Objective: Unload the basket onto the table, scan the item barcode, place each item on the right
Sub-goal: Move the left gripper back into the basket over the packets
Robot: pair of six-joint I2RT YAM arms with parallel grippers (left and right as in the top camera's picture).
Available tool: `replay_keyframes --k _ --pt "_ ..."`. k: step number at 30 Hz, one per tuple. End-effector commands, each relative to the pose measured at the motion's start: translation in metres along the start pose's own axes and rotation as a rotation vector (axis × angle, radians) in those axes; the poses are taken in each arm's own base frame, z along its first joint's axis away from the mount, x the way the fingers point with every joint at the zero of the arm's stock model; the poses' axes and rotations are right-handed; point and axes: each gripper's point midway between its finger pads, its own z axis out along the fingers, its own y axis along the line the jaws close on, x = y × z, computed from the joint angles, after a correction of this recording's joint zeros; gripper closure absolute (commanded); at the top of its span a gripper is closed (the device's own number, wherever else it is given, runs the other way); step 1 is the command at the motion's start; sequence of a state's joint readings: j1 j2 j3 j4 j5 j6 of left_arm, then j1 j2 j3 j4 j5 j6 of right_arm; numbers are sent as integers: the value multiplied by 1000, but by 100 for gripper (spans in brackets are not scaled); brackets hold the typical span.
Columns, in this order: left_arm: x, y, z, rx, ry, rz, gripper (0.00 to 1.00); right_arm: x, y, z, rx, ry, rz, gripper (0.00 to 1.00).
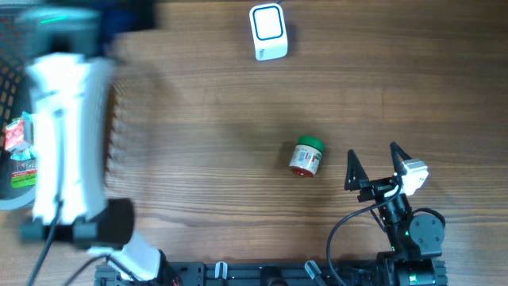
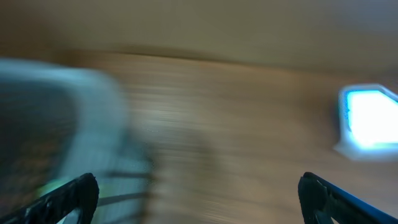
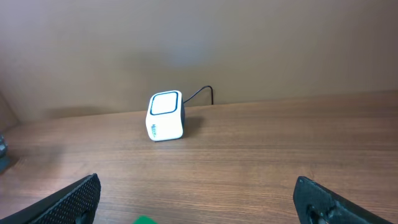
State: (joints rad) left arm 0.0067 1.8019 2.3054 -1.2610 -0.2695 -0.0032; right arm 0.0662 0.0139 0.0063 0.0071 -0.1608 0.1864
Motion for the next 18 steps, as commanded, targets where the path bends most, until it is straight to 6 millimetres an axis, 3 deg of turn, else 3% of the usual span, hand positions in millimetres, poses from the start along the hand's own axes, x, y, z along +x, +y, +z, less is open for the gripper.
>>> replay_keyframes --k 1,3,6,11,14,18 --pt "7 132 -35 -189 -13 -18 0 -2 0 0 0 -8 6 0" --pt "40 192 -31 -199 79 -71 0 -2 0 0 0 -8 6 0" --pt "83 242 -20 -157 186 -163 0 -2 0 0 0 -8 6 0" --pt "143 274 15 -28 361 -196 0 -2 0 0 0 -8 6 0" --pt "169 277 42 30 460 -194 0 -2 0 0 0 -8 6 0" --pt "184 282 70 61 502 -186 0 -2 0 0 0 -8 6 0"
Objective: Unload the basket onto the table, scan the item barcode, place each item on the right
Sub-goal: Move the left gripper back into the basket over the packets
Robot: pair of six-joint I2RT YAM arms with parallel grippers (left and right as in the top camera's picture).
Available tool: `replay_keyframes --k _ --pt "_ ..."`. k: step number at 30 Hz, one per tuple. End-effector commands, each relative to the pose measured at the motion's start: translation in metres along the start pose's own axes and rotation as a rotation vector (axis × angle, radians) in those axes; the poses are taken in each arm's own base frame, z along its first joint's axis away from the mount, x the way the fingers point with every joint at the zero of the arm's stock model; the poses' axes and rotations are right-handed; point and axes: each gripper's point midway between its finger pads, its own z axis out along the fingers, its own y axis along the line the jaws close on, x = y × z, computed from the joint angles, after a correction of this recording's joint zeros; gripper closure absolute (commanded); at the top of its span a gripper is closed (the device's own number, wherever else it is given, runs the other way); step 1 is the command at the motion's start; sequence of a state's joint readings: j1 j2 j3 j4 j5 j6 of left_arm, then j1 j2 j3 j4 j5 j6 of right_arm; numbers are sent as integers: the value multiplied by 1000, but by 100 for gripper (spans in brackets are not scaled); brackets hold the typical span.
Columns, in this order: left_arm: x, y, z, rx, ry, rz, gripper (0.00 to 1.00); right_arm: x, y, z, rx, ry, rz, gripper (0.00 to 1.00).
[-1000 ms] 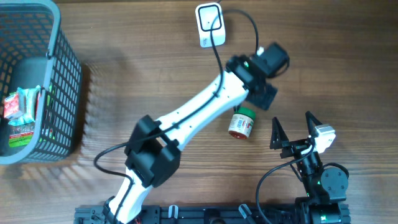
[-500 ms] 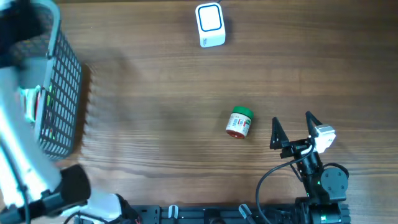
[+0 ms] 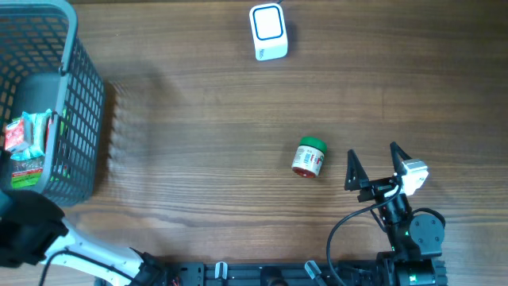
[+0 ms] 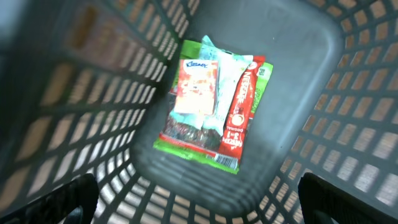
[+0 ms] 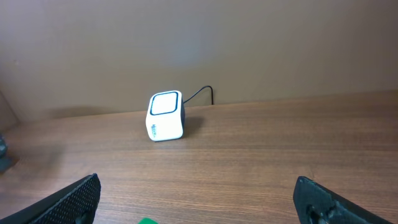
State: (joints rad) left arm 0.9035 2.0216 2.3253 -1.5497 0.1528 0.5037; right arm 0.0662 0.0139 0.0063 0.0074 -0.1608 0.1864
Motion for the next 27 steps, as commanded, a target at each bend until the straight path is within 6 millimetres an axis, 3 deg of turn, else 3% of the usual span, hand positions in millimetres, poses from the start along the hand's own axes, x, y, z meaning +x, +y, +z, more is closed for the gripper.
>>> replay_keyframes --k 1,6,17,27 --pt "-4 0 27 53 23 56 0 -2 0 0 0 -8 6 0" --pt "-4 -1 52 77 65 61 0 -2 0 0 0 -8 6 0" --pt "-26 -23 65 50 34 85 0 -2 0 0 0 -7 6 0" --pt "-18 -33 128 59 63 113 0 -2 0 0 0 -7 6 0"
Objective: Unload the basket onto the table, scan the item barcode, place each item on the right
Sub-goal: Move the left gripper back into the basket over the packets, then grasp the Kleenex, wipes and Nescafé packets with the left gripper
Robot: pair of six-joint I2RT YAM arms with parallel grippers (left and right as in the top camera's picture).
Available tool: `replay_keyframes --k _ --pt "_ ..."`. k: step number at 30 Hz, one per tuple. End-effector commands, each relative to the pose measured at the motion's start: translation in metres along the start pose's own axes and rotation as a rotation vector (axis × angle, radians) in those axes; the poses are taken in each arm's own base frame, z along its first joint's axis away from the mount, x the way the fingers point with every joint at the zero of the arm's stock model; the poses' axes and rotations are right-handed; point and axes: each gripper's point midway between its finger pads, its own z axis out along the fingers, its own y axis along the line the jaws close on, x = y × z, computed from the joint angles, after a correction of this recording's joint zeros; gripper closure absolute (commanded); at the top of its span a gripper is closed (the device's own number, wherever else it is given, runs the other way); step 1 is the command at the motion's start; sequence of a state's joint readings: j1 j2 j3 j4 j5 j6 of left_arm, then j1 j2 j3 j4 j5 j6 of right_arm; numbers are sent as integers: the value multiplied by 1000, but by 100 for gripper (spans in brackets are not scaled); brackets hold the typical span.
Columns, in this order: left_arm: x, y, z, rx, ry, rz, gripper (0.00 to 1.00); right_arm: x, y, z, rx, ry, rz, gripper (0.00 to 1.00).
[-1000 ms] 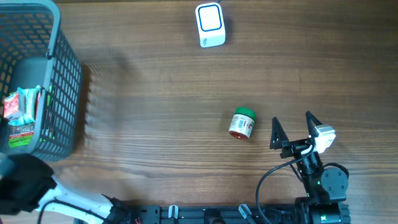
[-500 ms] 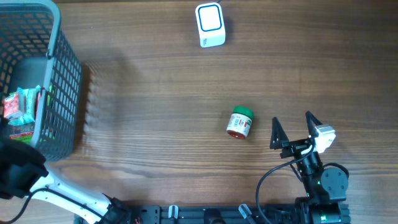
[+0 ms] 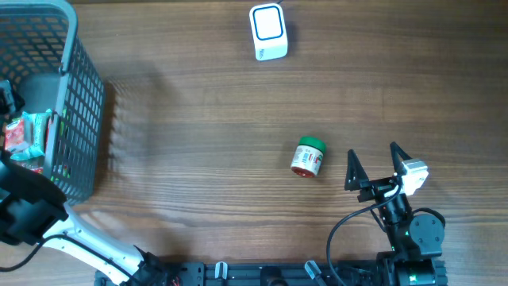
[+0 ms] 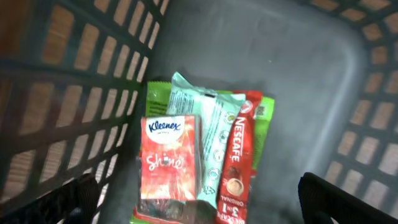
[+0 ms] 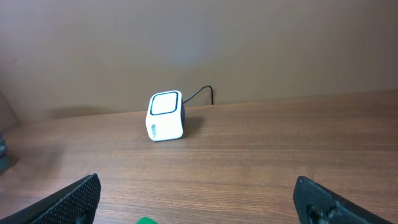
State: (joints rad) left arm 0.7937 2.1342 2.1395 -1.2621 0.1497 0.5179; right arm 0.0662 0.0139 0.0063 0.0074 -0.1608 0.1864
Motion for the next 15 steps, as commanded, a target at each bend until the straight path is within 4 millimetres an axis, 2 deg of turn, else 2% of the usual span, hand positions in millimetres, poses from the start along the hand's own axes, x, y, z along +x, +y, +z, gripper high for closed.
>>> replay_keyframes --k 1,4,7,15 --pt "15 -10 33 24 61 6 0 -2 0 0 0 -8 6 0" --pt "17 -13 55 7 62 27 0 -2 0 0 0 -8 6 0" --pt "18 -11 67 -23 62 37 0 -2 0 0 0 -7 6 0" --pt "21 -9 78 -37 63 39 0 -2 0 0 0 -8 6 0"
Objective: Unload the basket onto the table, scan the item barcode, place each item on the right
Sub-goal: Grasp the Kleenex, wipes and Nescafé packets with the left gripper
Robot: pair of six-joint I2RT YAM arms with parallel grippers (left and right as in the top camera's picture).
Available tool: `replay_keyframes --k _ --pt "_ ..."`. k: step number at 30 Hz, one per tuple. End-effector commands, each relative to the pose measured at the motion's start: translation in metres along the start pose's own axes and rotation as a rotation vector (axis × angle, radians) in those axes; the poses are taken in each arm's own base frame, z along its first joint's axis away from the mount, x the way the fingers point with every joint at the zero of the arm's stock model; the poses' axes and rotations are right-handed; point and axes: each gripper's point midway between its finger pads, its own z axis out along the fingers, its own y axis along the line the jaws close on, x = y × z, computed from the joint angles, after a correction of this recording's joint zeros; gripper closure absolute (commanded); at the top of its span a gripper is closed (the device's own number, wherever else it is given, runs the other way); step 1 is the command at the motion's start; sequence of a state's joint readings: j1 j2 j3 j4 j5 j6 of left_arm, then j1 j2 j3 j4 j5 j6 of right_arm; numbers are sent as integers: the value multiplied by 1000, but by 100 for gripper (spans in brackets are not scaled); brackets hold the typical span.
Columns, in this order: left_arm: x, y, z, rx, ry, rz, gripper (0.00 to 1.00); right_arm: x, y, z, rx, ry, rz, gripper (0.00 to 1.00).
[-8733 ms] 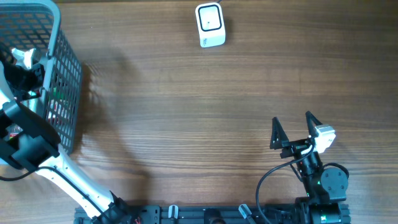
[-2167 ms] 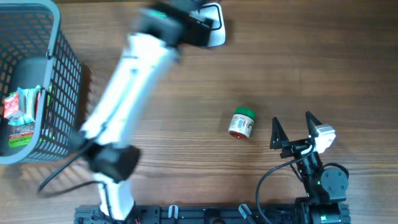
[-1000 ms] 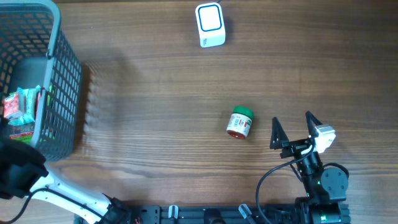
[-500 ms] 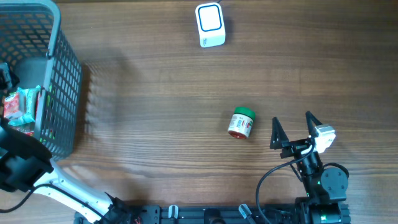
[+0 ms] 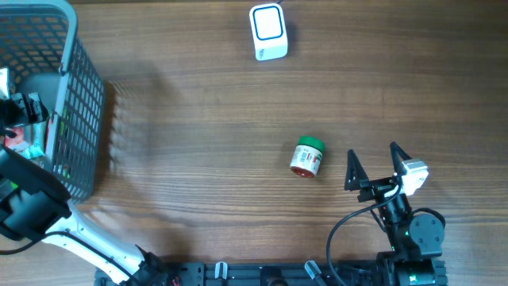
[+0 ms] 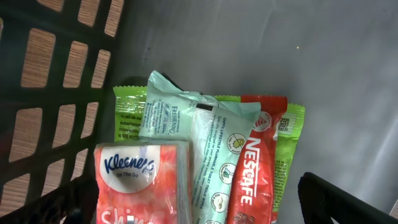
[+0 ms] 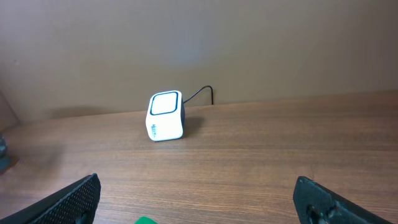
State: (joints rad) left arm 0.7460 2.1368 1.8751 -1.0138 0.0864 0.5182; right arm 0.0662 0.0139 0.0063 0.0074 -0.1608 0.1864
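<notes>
The white barcode scanner (image 5: 267,32) with a blue ring stands at the far middle of the table; it also shows as the scanner (image 7: 166,116) in the right wrist view. A small green-lidded jar (image 5: 307,156) lies on its side near the table's middle. My left gripper (image 6: 199,199) is open, down inside the grey basket (image 5: 83,119), just above a red Kleenex pack (image 6: 142,186), a pale green wipes pack (image 6: 199,149) and a red Nescafe sachet (image 6: 258,168). My right gripper (image 5: 373,163) is open, just right of the jar, holding nothing.
A green packet (image 6: 127,115) lies under the other packs on the basket floor (image 6: 280,56). The basket's mesh walls close in around the left gripper. A black cable runs from behind the scanner.
My left gripper has come lower into the basket; the packs fill more of its view. It is still open. The right arm, jar and scanner have not moved.
First my left arm was a blur over the table's left side, with the scanner in its view. Then it looked down into the basket from above. It stood lower over the packs after that, and now is just above them.
</notes>
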Motion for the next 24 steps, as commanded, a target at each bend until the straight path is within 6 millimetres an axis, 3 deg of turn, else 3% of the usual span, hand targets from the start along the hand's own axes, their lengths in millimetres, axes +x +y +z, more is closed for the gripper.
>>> replay_keyframes --k 1,11,24 --pt "5 1 11 -4 20 -4 0 -2 0 0 0 -8 6 0" --pt "17 8 30 -32 79 -9 0 -2 0 0 0 -7 6 0" --pt "22 8 30 -37 102 -9 0 -2 0 0 0 -8 6 0"
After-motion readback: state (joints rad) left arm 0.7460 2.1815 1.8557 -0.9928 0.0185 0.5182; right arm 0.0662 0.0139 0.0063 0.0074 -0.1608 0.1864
